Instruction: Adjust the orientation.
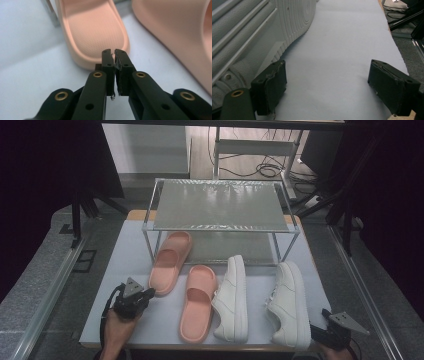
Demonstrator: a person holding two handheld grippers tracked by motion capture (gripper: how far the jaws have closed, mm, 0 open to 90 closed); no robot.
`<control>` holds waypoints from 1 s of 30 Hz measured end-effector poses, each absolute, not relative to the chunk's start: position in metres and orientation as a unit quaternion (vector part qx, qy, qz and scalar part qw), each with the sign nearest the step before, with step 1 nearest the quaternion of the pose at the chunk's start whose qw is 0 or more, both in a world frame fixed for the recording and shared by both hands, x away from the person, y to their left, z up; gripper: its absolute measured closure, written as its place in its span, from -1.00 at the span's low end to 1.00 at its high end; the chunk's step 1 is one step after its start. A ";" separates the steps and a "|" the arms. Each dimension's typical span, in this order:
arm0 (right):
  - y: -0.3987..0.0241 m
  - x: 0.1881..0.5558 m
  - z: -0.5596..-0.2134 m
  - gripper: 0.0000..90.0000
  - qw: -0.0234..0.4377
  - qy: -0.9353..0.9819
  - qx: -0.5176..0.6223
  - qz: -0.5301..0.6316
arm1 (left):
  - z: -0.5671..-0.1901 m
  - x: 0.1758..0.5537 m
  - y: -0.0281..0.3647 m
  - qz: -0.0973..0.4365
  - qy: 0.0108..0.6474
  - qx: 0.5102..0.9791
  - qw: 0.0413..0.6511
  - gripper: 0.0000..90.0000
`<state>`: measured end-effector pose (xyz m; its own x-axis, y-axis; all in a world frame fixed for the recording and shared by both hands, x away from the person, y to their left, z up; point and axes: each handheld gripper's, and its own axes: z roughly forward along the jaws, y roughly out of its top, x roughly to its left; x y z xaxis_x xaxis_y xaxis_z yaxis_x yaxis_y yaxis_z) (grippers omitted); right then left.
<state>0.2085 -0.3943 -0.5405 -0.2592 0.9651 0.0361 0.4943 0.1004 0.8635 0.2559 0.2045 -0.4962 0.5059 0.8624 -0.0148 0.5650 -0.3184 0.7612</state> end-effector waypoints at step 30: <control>-0.394 0.208 -0.541 -0.66 0.291 0.682 0.535 0.405 | -0.513 0.284 0.176 0.217 0.452 0.788 0.358 0.94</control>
<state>0.2084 -0.3943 -0.5406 -0.2588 0.9652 0.0368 0.4933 0.0994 0.8642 0.2843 0.1759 -0.5132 0.4973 0.8674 0.0183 0.5574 -0.3355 0.7594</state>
